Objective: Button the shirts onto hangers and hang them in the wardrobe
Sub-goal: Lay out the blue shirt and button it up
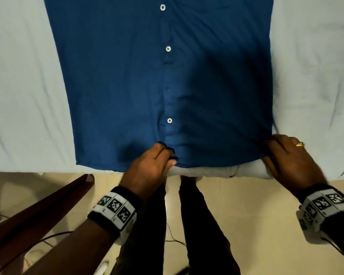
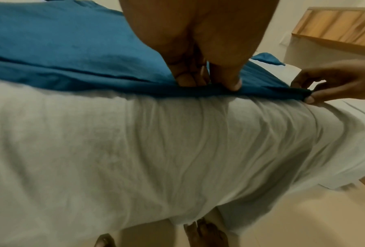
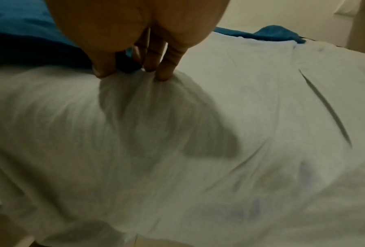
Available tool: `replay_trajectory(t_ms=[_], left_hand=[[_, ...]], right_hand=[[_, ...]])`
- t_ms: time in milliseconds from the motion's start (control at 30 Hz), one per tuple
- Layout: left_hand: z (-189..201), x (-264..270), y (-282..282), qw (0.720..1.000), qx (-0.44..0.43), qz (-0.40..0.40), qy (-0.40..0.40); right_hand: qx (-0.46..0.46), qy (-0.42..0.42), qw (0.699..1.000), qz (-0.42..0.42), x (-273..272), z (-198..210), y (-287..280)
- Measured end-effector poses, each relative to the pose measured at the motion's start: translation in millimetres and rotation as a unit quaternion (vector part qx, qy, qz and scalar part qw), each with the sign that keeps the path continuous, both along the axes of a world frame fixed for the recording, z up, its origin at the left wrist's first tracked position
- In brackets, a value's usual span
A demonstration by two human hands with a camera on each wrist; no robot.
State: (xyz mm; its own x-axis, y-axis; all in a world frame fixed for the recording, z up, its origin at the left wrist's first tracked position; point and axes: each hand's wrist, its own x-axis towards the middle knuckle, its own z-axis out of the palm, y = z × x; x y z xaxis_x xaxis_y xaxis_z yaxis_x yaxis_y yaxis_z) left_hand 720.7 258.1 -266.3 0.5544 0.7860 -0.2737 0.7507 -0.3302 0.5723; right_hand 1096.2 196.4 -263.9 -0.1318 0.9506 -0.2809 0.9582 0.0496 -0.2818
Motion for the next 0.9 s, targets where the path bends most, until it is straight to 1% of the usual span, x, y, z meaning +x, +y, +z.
replay_trajectory(t_ms=[67,167,333,433,533,700,900], left_hand=[[-1.8,-1.6,2.0,1.000,0.011,-0.025,0.009],[-4.5,-1.6,2.8,0.996,0.054,-0.066,0.035],[-2.6,1.6,1.3,0.982,0.141,-0.099,0.077],[3.5,4.5,0.1,0.972,0.172,-0.144,0.070],[5.2,1.8,-4.4,0.970,0.168,-0.158,0.082],[0.4,5.4,1.3,0.985,0.098,-0.091,0.108],[1.2,11.7,9.0,0.979,0.094,-0.129,0.130]], right_hand=[[0.018,0.008,0.999,0.033,4.5,0.5,4.5],[0.031,0.014,0.998,0.058,11.5,1.3,10.0],[0.034,-0.010,0.997,0.063,10.8,5.2,9.6],[0.038,-0.023,0.997,0.055,8.1,6.7,3.0],[0.018,-0.048,0.998,0.029,11.9,6.3,-2.2],[-0.015,-0.062,0.998,0.026,6.5,11.6,-0.4],[-0.042,-0.066,0.996,0.038,7.6,14.9,2.8]])
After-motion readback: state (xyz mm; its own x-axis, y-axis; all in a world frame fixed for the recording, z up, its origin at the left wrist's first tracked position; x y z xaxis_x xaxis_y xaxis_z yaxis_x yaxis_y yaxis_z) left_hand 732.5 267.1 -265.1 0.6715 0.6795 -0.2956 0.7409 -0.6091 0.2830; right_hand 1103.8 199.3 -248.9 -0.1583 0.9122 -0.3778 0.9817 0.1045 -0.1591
